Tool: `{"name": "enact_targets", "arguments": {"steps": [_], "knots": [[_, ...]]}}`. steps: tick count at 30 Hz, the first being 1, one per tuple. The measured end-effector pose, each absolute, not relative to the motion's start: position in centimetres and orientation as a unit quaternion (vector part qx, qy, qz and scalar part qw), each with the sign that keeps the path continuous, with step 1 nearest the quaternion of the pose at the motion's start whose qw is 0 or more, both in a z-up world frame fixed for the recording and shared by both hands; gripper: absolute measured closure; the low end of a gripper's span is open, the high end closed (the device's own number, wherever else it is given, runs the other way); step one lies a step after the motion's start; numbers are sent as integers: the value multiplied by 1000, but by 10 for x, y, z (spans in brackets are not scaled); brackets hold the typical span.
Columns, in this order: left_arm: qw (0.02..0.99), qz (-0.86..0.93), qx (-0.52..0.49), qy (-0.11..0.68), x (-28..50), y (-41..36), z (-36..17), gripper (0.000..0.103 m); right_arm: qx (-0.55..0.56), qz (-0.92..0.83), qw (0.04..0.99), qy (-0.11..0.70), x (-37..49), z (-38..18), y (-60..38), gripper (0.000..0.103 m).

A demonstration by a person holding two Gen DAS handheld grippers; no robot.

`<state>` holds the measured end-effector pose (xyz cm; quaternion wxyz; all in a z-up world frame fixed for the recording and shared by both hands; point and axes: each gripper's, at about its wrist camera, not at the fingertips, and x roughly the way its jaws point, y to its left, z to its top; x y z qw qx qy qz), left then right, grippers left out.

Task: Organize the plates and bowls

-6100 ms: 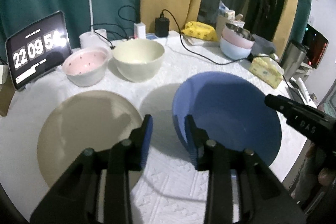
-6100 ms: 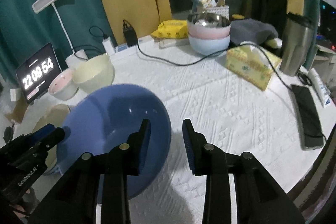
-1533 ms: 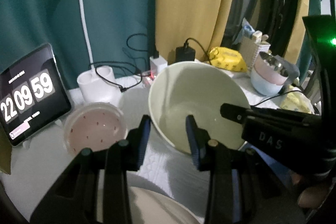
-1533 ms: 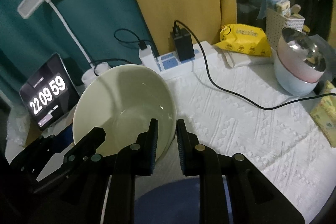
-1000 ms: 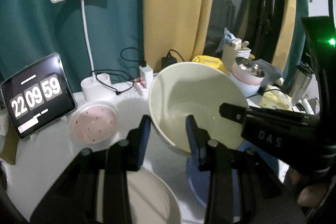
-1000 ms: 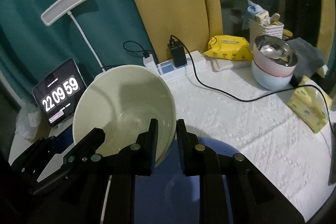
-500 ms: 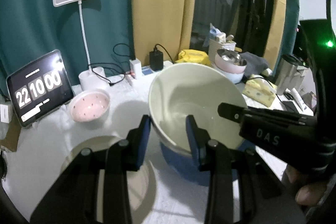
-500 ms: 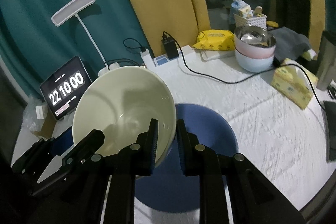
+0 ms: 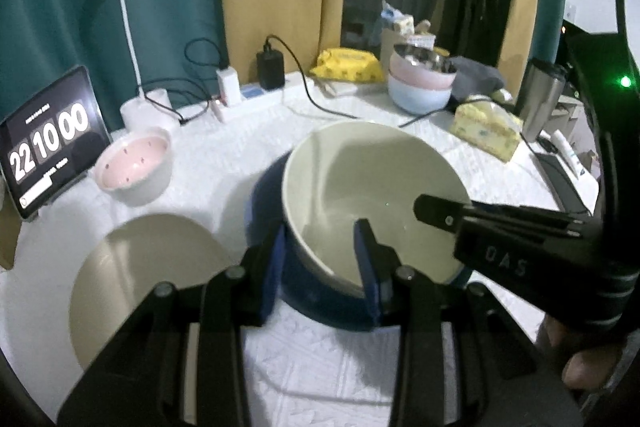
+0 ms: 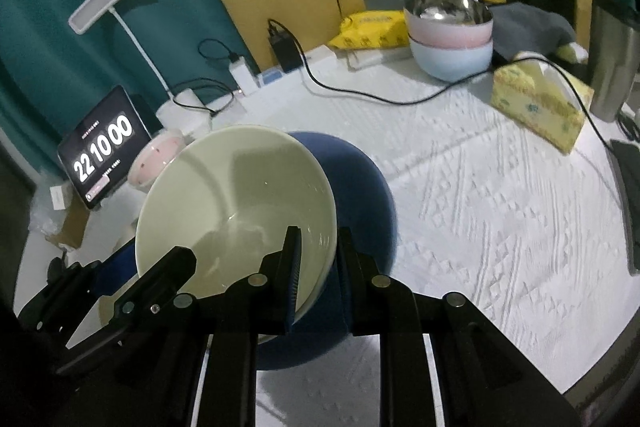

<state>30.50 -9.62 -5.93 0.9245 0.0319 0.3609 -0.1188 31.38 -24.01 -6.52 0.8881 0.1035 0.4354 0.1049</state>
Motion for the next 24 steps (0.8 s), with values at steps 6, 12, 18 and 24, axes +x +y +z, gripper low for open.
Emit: {"name": "enact_targets", "arguments": {"steps": [6,12,18,24], "knots": [[919,-114,38,376,311,-102,-72,67,95,100,885,444,319,-75,-243,84],[915,-137,37,379,314,-106,-73,67,81,93,889,441,323,-76,-244,86],[921,-131,53,364,309,-108,-68,66,59,87,902,418,321,-61,-237,78],[927,-113,29,357,309,-84,-58,66,53,73,909,407,317,-50,-237,78]]}}
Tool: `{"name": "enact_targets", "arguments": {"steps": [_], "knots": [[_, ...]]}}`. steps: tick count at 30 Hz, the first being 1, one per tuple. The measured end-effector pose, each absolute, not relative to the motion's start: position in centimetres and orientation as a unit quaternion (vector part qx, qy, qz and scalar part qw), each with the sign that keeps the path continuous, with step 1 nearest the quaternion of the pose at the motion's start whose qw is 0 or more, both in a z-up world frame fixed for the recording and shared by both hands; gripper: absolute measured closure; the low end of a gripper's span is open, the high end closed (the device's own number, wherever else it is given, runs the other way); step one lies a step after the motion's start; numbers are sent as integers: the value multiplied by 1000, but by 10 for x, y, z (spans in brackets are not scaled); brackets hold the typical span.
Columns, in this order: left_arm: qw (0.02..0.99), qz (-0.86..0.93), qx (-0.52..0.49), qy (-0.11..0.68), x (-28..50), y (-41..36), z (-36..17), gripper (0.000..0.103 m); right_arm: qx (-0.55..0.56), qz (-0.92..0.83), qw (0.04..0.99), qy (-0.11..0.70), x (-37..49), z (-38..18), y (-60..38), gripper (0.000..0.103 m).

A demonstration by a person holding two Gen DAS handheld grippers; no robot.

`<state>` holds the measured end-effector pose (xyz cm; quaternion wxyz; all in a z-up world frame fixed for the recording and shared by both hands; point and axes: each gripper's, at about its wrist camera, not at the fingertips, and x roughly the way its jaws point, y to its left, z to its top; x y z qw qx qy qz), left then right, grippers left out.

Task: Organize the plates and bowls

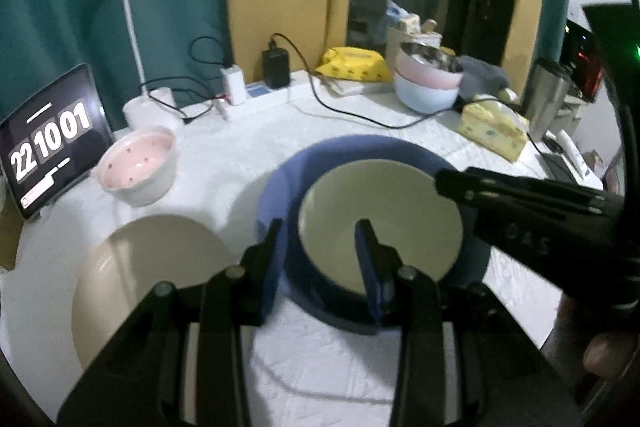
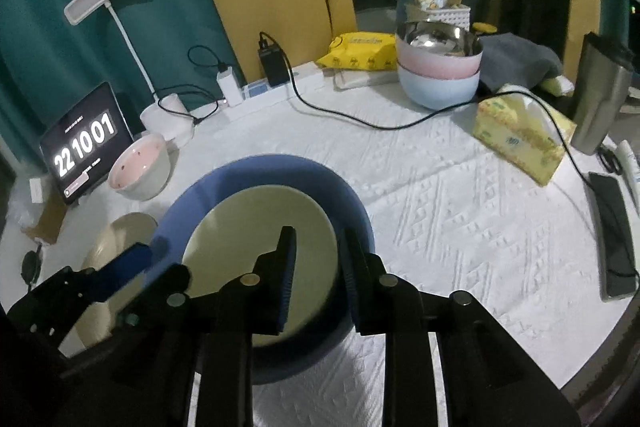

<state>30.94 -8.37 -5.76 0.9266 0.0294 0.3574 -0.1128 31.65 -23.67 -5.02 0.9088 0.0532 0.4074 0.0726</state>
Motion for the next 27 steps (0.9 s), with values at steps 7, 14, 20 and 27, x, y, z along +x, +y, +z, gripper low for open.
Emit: {"name": "enact_targets", "arguments": {"steps": [7,14,20,27], "knots": [[933,-98,4,346,311,-52,-46,58,39,73,916,392,314,-34,-222,77],[937,-85,-14,339,315,-21,-39,58,22,85,916,391,318,-27,-194,77],[938,-78,-22,336,319,-1,-37,58,14,89,915,393,324,-25,-175,77],[939,-71,-26,336,330,21,-39,58,1,100,912,398,335,-27,-150,77]]}}
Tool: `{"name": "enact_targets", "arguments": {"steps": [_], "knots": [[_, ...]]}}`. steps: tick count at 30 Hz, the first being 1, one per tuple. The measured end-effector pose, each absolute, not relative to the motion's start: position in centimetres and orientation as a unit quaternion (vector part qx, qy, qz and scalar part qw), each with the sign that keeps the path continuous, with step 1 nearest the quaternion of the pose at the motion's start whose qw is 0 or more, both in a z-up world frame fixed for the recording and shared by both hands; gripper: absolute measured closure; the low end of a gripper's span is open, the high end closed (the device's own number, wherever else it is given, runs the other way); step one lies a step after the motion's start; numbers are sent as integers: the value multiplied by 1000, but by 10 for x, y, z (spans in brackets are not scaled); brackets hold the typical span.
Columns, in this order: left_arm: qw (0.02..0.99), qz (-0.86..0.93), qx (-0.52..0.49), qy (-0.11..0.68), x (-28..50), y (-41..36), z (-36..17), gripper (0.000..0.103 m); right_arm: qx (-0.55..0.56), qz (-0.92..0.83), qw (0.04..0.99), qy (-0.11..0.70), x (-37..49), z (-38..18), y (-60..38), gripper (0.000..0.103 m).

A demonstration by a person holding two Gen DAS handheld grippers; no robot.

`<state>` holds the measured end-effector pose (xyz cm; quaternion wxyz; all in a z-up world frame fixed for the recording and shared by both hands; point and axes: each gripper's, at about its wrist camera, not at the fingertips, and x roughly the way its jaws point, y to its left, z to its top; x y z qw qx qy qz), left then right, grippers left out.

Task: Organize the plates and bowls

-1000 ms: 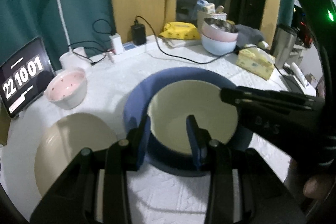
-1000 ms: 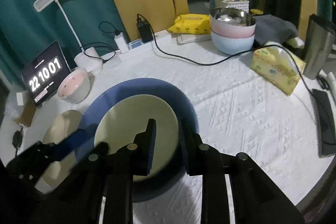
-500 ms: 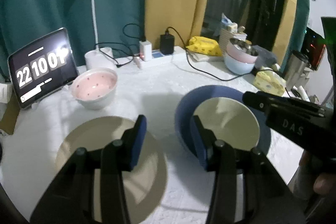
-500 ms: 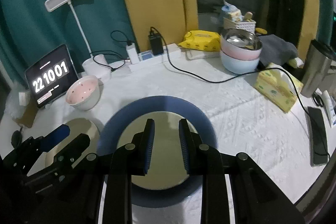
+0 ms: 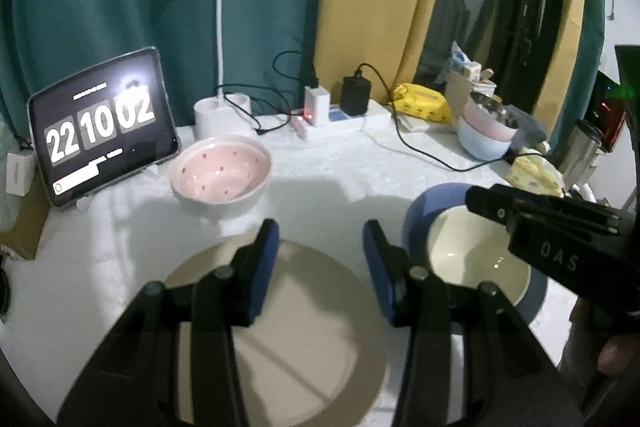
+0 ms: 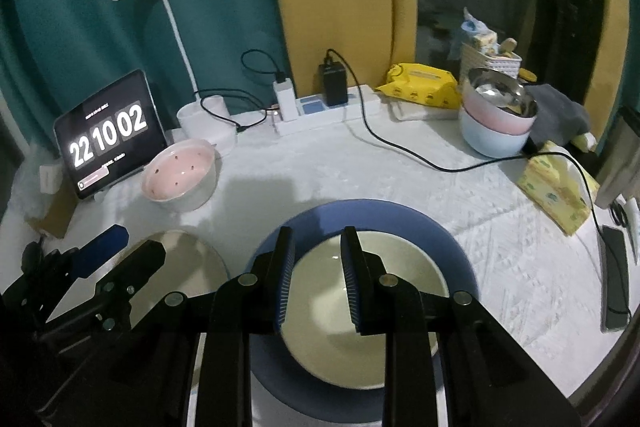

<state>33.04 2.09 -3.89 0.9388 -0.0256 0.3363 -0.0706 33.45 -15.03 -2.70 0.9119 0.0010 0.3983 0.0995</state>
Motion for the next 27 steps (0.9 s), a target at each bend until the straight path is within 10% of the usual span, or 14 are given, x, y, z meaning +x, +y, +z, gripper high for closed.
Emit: {"name": "enact_targets", "arguments": {"steps": [27], "knots": [[941,0,12,339,415,112,-53,57,-3,146,891,430,416,-48,-56,77]]}}
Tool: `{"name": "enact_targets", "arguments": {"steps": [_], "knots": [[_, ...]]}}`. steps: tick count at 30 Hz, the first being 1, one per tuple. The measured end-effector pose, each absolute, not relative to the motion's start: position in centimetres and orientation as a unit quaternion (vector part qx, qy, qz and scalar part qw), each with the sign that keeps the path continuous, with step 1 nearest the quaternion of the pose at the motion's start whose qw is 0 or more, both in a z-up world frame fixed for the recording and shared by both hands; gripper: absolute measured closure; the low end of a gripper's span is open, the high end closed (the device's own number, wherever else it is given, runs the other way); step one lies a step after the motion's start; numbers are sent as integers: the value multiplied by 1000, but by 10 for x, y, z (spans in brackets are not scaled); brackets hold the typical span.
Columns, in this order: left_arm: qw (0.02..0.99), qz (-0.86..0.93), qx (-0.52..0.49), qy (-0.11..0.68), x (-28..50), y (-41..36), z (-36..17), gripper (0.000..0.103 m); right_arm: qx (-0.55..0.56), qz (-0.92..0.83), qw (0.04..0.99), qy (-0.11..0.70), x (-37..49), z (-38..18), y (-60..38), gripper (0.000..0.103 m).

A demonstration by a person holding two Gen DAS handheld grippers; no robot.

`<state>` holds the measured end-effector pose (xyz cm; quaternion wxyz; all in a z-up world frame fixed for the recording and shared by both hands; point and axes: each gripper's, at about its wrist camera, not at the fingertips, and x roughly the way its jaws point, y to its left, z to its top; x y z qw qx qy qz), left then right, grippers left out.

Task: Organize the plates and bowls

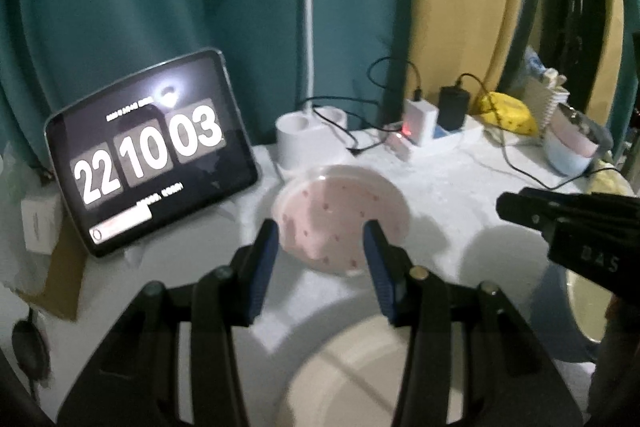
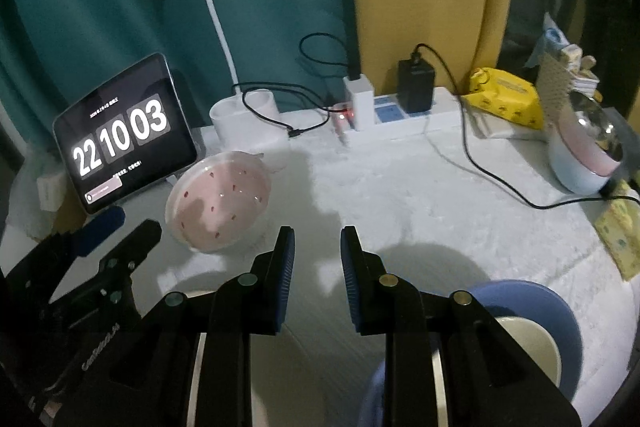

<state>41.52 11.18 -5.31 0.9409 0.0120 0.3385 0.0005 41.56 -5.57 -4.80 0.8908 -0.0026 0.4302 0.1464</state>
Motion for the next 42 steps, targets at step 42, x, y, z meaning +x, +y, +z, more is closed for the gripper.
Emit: {"name": "enact_targets", "arguments": {"steps": [42], "knots": [[891,-52,-57,447,477,149,-123,84,47,152,843,514,473,-143,20,82]]}}
